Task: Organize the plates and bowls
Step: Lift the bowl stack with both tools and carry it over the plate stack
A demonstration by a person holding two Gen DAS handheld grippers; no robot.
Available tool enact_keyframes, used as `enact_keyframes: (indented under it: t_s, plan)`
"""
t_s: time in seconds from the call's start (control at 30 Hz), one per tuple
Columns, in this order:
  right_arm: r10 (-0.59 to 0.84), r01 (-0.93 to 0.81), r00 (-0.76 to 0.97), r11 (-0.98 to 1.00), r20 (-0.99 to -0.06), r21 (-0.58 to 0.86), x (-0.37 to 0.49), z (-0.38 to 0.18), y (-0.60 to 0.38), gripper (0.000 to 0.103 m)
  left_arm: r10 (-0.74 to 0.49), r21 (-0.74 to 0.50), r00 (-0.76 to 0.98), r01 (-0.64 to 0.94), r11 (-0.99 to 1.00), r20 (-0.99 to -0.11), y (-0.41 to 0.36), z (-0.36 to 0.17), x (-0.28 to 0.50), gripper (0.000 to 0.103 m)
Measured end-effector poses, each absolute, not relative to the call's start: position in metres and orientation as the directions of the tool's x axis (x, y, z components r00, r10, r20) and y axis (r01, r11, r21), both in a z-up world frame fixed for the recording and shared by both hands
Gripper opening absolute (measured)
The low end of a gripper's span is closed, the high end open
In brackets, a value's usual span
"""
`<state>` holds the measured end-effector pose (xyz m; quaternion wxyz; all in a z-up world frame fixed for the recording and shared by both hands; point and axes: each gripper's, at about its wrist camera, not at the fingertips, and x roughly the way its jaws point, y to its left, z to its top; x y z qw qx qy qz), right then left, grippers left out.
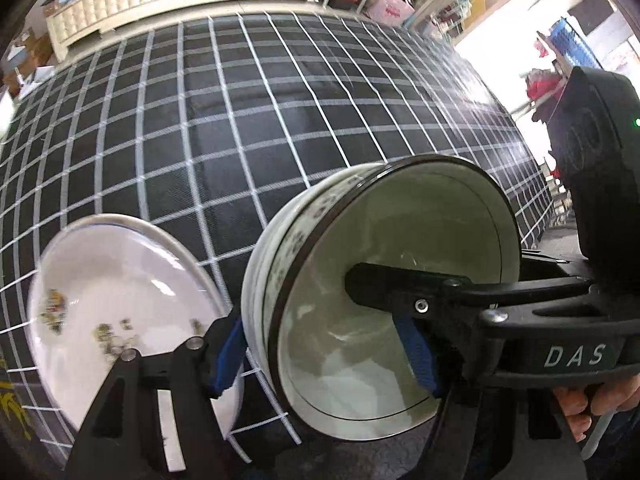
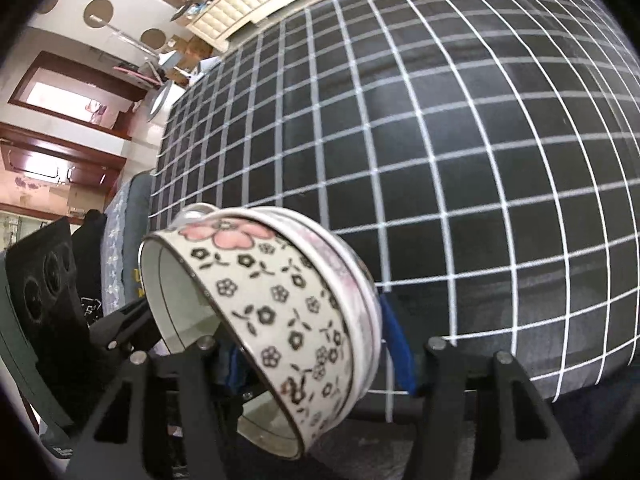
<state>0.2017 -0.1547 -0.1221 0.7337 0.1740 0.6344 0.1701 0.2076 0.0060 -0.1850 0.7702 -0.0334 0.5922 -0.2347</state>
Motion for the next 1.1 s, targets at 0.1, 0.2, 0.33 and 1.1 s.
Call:
enact_keyframes:
  t_s: [0.1, 0.2, 0.33, 1.1]
  plan:
    - [0.478, -0.069, 0.128, 0.878, -0.869, 0.473, 0.207, -0.111, -0.134, 0.062, -0.391, -0.319, 0.226, 0.297, 0.900, -0.892, 0.024, -0.168, 0.210, 0.067]
    - [0.478, -0.110, 0.113, 0.877, -0.871, 0.467, 0.215, -0.104, -0.109, 0.062, -0.384, -0.323, 0.251, 0.254, 0.912, -0.888, 0.045, -0.157, 0.212, 0.067]
    - [0.484, -0.156, 0.081, 0.870, -0.872, 0.468, 0.225, -0.106, -0.073, 0.062, -0.369, -0.324, 0.281, 0.196, 0.926, -0.886, 0.077, -0.152, 0.212, 0.067]
    - [0.438, -0.190, -0.058, 0.877, -0.897, 0.441, 0.239, -0.148, -0.010, 0.061, -0.366, -0.371, 0.259, 0.031, 0.928, -0.894, 0.162, -0.194, 0.198, 0.067]
